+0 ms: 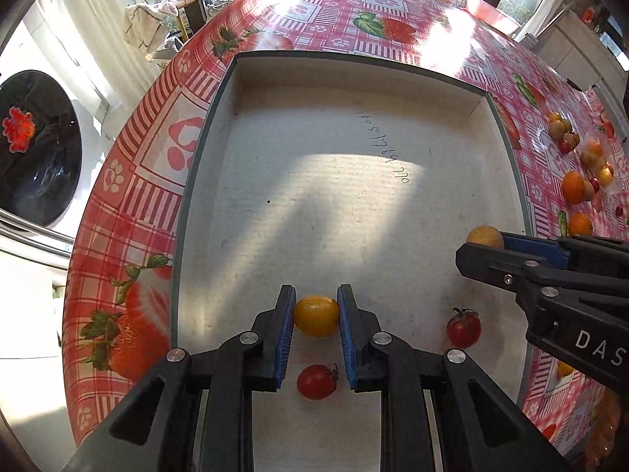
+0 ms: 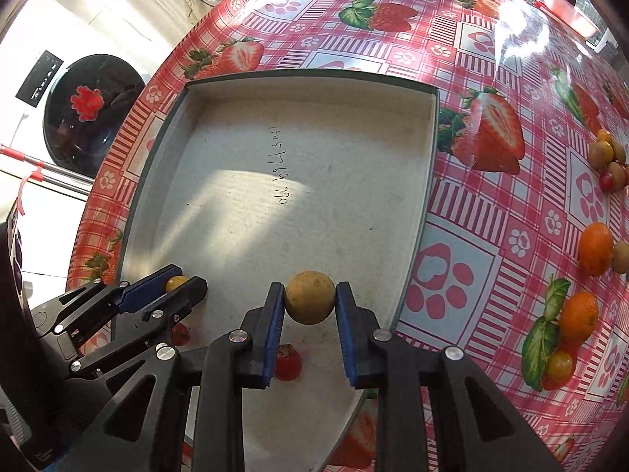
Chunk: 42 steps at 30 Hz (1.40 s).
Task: Organize fruits
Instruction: 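Carry the yellow tomato and kiwi over the grey tray and release both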
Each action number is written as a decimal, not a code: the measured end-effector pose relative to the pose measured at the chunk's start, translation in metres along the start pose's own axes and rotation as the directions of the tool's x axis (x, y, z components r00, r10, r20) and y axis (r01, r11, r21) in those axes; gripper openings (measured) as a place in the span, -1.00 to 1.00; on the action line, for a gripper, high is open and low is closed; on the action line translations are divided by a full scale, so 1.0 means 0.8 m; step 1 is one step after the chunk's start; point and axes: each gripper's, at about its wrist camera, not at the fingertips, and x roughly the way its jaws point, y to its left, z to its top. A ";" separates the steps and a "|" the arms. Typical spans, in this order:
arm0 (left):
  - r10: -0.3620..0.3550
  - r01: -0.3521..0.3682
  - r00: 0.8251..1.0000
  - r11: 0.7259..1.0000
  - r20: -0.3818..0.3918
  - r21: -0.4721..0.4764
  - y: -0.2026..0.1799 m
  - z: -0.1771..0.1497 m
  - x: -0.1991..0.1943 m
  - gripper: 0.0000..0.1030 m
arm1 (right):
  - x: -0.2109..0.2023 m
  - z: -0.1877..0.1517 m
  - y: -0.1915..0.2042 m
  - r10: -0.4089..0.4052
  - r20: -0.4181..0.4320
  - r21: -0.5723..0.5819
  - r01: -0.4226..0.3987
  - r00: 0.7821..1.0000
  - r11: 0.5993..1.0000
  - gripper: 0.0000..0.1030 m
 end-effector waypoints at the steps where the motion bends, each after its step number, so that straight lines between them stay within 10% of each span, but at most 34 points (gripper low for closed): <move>1: 0.004 -0.004 1.000 1.000 0.000 0.003 -0.001 0.000 0.000 -0.55 | 0.002 0.001 0.000 -0.001 -0.003 0.000 0.001 1.000 1.000 -0.44; 7: 0.036 -0.036 0.999 0.999 -0.006 0.023 -0.006 0.003 0.003 -0.40 | 0.010 0.004 0.002 0.004 -0.015 -0.002 -0.004 1.000 1.000 -0.33; 9: 0.062 -0.062 0.998 0.998 0.003 0.015 -0.006 0.004 0.003 0.57 | 0.009 0.005 0.001 0.007 -0.009 -0.001 -0.007 1.000 1.000 -0.12; 17: 0.085 -0.085 0.996 0.996 -0.004 0.032 -0.010 0.005 0.001 0.58 | -0.012 0.004 0.004 0.073 0.035 0.008 -0.073 0.997 0.997 0.67; 42: -0.071 0.056 0.996 0.968 0.052 0.243 -0.174 0.041 -0.047 0.58 | -0.110 -0.073 -0.214 -0.175 0.123 0.376 0.118 0.977 0.919 0.69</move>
